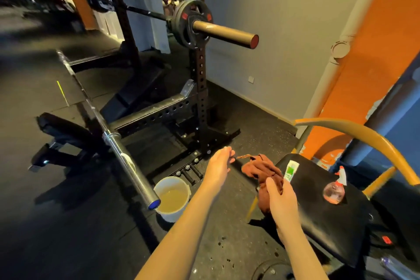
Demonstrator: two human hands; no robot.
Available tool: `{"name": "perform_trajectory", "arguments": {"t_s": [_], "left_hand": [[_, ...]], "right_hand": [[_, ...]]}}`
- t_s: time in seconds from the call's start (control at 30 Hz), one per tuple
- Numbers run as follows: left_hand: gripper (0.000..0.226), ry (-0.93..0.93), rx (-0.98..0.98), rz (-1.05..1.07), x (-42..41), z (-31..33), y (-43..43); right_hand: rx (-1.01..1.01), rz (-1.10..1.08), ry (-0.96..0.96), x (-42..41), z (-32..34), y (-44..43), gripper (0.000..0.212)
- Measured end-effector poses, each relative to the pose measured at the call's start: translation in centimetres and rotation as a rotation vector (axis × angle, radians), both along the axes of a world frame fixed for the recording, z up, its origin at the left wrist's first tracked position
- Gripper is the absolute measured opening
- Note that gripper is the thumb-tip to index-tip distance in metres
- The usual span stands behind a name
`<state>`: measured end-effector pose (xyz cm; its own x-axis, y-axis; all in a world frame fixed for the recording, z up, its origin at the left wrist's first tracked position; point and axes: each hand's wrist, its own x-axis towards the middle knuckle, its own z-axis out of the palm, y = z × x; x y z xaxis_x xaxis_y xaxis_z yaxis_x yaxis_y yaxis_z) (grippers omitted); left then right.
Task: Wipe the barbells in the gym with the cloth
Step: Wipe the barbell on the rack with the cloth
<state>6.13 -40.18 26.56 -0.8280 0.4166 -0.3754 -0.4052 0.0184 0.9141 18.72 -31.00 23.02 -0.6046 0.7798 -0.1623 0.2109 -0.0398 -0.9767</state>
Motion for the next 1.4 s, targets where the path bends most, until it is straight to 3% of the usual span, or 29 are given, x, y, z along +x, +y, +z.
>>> {"name": "perform_trajectory", "arguments": {"t_s": [0.3, 0.43, 0.53, 0.77, 0.97, 1.07, 1.23, 1.4], "left_hand": [[0.023, 0.190, -0.148, 0.042, -7.3, -0.7, -18.3], [0.028, 0.143, -0.175, 0.062, -12.4, -0.9, -25.5], [0.014, 0.032, -0.191, 0.141, -15.8, -1.5, -28.8], [0.015, -0.077, -0.237, 0.141, -22.8, -4.4, -31.2], [0.027, 0.030, -0.311, 0.110, -29.8, -6.9, -32.5], [0.020, 0.055, -0.354, 0.062, -32.6, -7.6, -33.4], [0.019, 0.241, -0.452, -0.083, -36.6, -9.2, -33.7], [0.038, 0.430, -0.648, -0.266, -41.1, -12.2, -33.2]], "right_hand": [[-0.011, 0.080, -0.086, -8.4, -0.9, -15.2, 0.036], [-0.082, 0.056, -0.077, -12.5, -1.5, -22.4, 0.039], [-0.131, 0.046, -0.113, -15.5, -1.7, -26.0, 0.040], [-0.076, 0.039, -0.089, -22.4, -2.2, -28.5, 0.020], [-0.041, 0.111, -0.130, -31.4, -5.7, -29.2, 0.032], [-0.017, 0.144, -0.189, -34.7, -6.6, -30.0, 0.035], [0.214, 0.176, -0.316, -38.7, -8.8, -30.9, 0.045], [0.435, 0.402, -0.579, -41.6, -12.4, -31.8, 0.051]]}}
